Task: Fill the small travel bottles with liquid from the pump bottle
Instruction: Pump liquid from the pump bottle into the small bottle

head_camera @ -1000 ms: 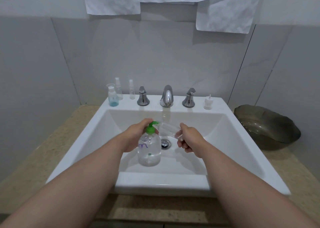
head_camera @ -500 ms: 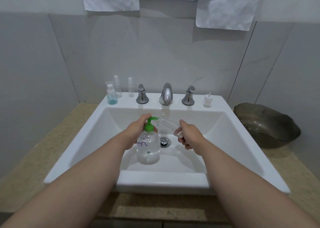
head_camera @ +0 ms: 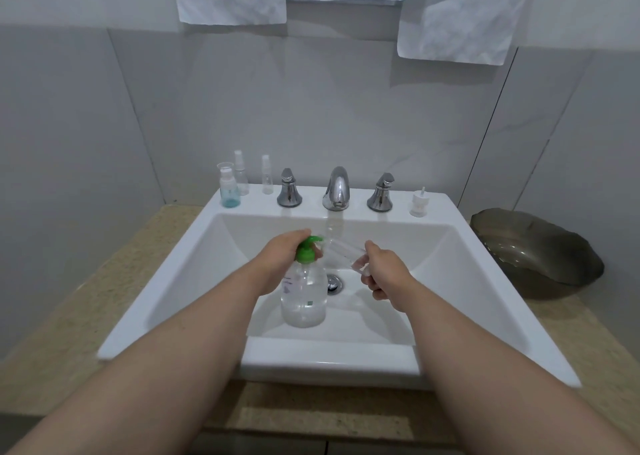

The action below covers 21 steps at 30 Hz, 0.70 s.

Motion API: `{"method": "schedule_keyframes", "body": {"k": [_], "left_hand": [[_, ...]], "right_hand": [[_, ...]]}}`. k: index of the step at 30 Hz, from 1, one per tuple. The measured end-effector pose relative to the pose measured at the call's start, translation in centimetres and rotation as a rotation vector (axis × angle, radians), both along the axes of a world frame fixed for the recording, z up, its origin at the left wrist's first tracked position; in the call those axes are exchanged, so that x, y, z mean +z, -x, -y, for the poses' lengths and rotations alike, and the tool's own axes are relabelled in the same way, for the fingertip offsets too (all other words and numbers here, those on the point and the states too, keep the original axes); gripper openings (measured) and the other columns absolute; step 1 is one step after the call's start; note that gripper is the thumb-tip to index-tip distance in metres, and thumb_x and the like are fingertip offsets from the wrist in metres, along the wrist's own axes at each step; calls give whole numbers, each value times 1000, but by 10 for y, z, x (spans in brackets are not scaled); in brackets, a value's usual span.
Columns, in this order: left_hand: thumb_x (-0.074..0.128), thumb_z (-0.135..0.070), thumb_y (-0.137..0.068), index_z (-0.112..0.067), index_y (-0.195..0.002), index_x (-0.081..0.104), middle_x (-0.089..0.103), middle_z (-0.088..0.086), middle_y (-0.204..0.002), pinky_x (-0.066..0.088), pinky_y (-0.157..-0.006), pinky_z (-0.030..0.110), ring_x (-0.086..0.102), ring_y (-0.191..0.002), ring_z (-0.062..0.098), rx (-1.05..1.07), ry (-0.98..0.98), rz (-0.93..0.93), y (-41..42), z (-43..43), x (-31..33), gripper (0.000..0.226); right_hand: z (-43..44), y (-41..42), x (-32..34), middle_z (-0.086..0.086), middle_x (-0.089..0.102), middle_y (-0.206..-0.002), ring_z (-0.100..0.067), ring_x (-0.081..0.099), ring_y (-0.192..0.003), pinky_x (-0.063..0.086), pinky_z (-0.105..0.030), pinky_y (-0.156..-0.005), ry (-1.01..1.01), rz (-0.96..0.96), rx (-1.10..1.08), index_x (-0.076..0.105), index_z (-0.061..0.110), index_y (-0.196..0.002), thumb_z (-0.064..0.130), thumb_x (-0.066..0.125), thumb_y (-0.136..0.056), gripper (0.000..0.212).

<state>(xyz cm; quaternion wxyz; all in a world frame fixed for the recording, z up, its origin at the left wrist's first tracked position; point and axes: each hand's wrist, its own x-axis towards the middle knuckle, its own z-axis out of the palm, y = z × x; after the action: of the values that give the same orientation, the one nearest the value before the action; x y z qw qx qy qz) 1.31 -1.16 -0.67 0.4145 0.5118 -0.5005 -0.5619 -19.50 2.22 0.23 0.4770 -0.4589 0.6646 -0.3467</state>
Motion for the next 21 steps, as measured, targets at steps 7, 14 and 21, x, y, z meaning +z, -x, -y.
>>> {"method": "schedule_keyframes", "body": {"k": [7,14,21], "left_hand": [[34,-53,-109,-14,-74,70,80,11,-98,36,-119,44,65,-119,33,-28,-25,66,2,-10,7,64],[20,-74,-102,-15,-73,61,81,10,-93,37,-114,41,64,-104,26,-42,-155,184,11,-13,23,77],[10,-94,-84,-15,-74,57,77,9,-105,38,-102,46,66,-70,22,-87,-414,254,17,-9,70,93]], "right_hand": [[1,-1,0,-6,49,-64,-18,37,-52,29,-28,-54,12,3,-16,63,10,-88,43,32,-104,48],[3,-2,0,-6,49,-67,-20,38,-58,29,-29,-56,30,-1,-45,64,10,-87,45,31,-104,51],[4,-2,2,-6,49,-69,-21,38,-61,29,-30,-58,52,2,-62,63,11,-82,48,33,-104,53]]}}
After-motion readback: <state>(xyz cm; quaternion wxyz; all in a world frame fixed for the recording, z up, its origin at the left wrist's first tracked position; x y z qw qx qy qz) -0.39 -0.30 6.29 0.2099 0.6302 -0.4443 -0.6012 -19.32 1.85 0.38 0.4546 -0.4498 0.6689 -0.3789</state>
